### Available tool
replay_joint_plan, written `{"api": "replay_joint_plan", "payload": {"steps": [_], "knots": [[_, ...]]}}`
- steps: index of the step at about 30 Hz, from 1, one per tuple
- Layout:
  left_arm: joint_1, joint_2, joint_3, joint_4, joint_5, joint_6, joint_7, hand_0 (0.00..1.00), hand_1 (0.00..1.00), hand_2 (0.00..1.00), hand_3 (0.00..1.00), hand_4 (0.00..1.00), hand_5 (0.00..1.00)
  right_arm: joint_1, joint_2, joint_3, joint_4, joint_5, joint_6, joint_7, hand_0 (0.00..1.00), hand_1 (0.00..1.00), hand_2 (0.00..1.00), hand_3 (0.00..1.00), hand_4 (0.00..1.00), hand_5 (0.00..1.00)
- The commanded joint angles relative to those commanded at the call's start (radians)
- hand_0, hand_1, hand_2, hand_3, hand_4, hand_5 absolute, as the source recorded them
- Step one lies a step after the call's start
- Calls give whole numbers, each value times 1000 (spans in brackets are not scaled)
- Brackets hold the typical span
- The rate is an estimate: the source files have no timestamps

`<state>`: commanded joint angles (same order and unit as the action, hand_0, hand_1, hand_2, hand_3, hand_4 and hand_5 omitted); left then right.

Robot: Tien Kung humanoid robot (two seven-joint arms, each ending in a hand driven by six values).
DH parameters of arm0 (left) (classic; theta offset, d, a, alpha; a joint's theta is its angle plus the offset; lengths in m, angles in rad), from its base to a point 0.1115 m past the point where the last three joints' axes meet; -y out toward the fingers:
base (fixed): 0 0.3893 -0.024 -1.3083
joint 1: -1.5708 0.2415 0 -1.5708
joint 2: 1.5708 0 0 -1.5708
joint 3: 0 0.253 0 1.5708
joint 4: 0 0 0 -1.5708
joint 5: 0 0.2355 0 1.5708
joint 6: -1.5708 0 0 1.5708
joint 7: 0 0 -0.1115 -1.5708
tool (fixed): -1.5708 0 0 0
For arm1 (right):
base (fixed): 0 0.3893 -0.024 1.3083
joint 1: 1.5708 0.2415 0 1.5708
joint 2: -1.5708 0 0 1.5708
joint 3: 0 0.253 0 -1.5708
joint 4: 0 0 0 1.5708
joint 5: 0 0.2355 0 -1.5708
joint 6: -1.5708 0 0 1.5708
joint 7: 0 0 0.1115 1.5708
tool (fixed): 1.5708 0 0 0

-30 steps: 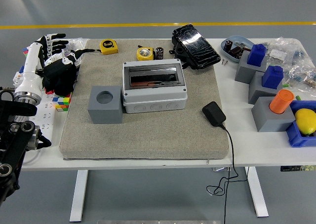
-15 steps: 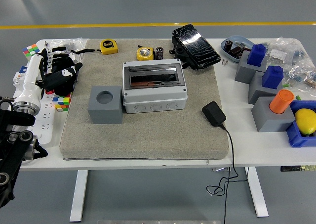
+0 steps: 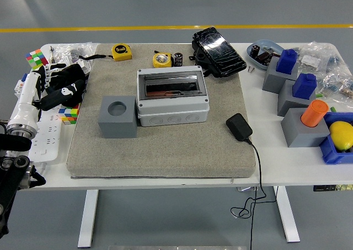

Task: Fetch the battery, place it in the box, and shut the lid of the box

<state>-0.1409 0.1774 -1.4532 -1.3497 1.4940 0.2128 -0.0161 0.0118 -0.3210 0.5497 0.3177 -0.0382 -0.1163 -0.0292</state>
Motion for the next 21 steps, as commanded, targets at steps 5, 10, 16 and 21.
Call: {"api": "replay_joint_plan", "payload": {"steps": [5,10,16,21], "knots": [[7,-4,-1,-1,7,-3,5,716,681,649,670,957,292,-1,9,-39,-14,37,2,-3,545,600,586,542,916,480],[3,-2,5,0,11,-6,8,718,681,651,670,958,296,5,9,-62,-20,56,5,-6,545,601,587,542,916,481],[-3,-1,12,1,16,-11,12,719,680,654,669,957,299,15,3,-81,-24,69,4,-9,545,601,588,543,917,481],[-7,1,18,2,22,-12,14,719,680,656,668,956,299,25,-2,-99,-25,76,3,-11,545,600,588,543,917,481]]}}
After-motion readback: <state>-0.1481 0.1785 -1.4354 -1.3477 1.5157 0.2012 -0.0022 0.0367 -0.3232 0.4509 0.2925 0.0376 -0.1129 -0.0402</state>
